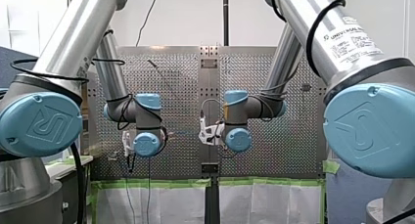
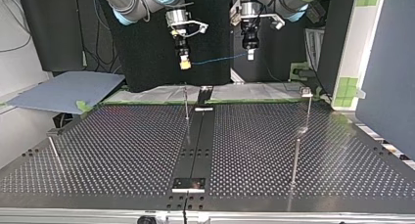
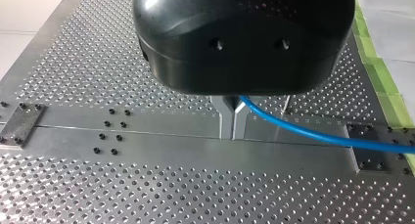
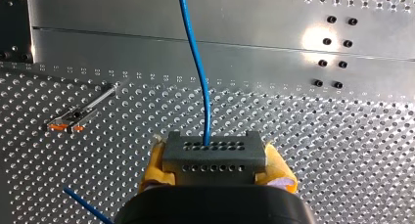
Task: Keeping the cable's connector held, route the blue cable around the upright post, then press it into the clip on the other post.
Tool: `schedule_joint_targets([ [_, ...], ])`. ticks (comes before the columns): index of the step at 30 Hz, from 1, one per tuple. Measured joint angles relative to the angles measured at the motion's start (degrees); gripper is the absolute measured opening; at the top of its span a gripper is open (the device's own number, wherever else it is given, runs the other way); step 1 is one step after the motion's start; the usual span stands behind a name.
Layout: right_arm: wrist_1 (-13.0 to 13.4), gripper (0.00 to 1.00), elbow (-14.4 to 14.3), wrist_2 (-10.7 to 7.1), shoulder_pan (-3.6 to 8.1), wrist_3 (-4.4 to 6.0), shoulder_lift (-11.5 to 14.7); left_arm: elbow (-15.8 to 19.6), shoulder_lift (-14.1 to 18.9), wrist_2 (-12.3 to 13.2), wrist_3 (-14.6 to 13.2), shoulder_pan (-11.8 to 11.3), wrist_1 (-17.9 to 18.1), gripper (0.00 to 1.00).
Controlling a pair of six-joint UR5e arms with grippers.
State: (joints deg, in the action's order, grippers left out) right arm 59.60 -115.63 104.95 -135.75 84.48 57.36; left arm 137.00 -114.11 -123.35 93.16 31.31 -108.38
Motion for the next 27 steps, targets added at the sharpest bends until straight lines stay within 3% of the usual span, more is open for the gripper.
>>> schedule_joint_targets([
  [5,0.0,0.0,-0.04,0.0,0.0,0.01,0.0,-0.05,-0.39,0.08,-0.2,0.14,-0.34,0.0],
  [14,0.0,0.0,-0.08,0.0,0.0,0.01,0.0,-0.08,-3.97,0.17,-0.44,0.25,-1.12,0.0],
  [27,0.0,0.0,-0.09,0.0,0.0,0.01,0.0,-0.09,-4.3,0.17,-0.44,0.26,-1.14,0.0],
])
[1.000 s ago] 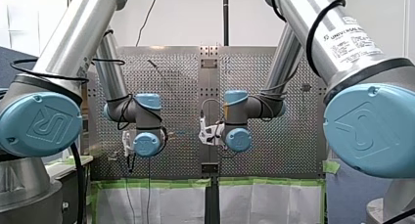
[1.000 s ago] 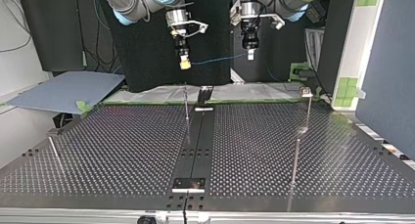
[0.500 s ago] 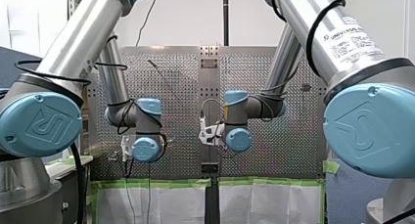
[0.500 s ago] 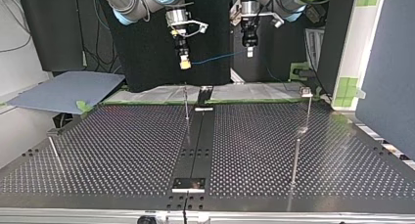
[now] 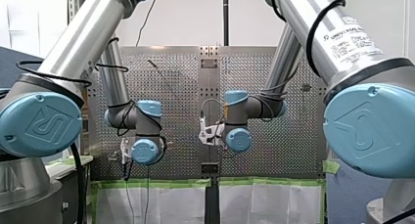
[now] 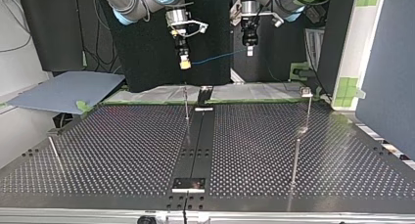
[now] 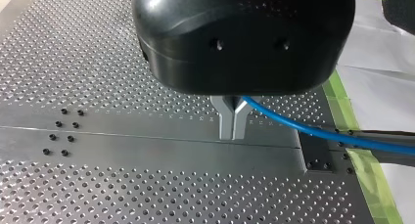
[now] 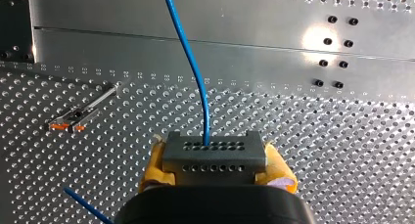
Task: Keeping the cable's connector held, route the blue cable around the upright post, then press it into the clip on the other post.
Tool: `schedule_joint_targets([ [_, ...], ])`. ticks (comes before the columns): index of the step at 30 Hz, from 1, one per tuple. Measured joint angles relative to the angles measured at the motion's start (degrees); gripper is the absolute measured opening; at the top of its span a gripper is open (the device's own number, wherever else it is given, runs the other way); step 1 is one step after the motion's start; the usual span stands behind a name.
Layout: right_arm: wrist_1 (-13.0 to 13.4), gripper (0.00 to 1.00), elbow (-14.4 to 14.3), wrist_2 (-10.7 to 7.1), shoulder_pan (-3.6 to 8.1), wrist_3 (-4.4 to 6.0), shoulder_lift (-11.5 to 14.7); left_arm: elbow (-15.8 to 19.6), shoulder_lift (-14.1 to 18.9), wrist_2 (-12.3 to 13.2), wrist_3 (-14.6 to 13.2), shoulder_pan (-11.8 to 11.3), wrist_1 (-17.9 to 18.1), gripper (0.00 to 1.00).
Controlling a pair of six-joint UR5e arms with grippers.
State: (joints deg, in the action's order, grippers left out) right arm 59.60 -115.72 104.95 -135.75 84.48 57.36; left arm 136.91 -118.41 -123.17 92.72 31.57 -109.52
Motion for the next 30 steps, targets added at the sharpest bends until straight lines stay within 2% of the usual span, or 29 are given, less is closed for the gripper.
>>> schedule_joint_targets([
  [4,-0.46,0.0,0.45,0.47,-0.44,-0.47,-0.46,0.0,-0.01,0.0,0.0,0.0,0.0,0.0],
  [8,-2.27,0.0,1.89,2.28,-1.08,-1.89,-2.28,0.0,0.0,0.0,0.0,0.0,0.0,0.0],
  [11,-3.77,0.0,2.3,3.71,-1.19,-2.31,-3.78,0.0,0.0,0.0,0.0,0.0,0.0,0.0],
  [17,-6.61,0.0,2.44,4.67,-1.23,-2.45,-5.75,0.0,-0.01,0.0,0.0,0.0,0.0,0.0],
  [28,-7.15,0.0,2.5,4.78,-1.23,-2.49,-5.96,0.18,0.33,-0.33,-0.14,0.35,-0.35,0.0],
  [30,-7.61,0.0,2.97,5.25,-1.23,-2.93,-5.56,0.36,1.07,-1.08,-0.27,1.09,-1.07,0.0],
])
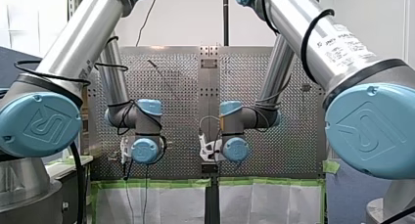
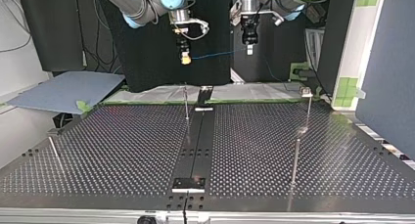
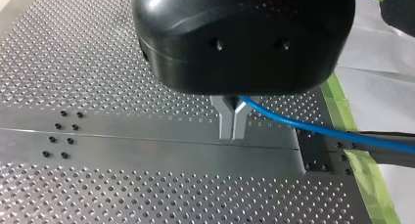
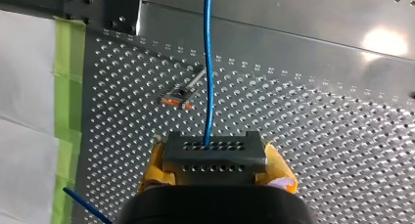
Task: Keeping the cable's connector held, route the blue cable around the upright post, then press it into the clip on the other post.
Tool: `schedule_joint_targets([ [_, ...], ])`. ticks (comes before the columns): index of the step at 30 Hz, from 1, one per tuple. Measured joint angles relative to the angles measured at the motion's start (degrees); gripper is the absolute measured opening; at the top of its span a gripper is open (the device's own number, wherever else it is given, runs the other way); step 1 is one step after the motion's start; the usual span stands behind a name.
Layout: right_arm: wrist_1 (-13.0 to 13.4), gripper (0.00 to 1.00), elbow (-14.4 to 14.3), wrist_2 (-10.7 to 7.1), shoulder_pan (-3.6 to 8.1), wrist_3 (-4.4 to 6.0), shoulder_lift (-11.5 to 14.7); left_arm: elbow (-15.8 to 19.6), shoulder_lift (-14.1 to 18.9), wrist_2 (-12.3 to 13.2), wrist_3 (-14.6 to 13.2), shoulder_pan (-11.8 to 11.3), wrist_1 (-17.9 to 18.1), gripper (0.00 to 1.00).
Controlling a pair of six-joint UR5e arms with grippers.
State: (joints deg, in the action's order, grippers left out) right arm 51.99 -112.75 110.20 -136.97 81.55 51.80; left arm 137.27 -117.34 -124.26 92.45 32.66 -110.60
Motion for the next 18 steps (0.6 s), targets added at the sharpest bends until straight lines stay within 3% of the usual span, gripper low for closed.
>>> schedule_joint_targets([
  [4,-1.93,0.0,1.79,1.18,-1.05,0.08,1.88,0.28,2.04,-2.03,-0.43,2.03,-2.03,0.0],
  [9,-5.03,0.0,4.29,-0.46,-2.69,1.32,4.97,0.34,4.9,-4.8,0.96,4.28,-4.92,0.0],
  [14,-7.64,0.0,6.8,-2.3,-3.01,1.63,7.58,0.34,7.5,-5.76,3.38,3.86,-7.49,0.0],
  [18,-9.82,0.0,8.97,-2.75,-3.05,1.85,9.75,-0.12,9.92,-5.86,5.74,2.79,-9.94,0.0],
])
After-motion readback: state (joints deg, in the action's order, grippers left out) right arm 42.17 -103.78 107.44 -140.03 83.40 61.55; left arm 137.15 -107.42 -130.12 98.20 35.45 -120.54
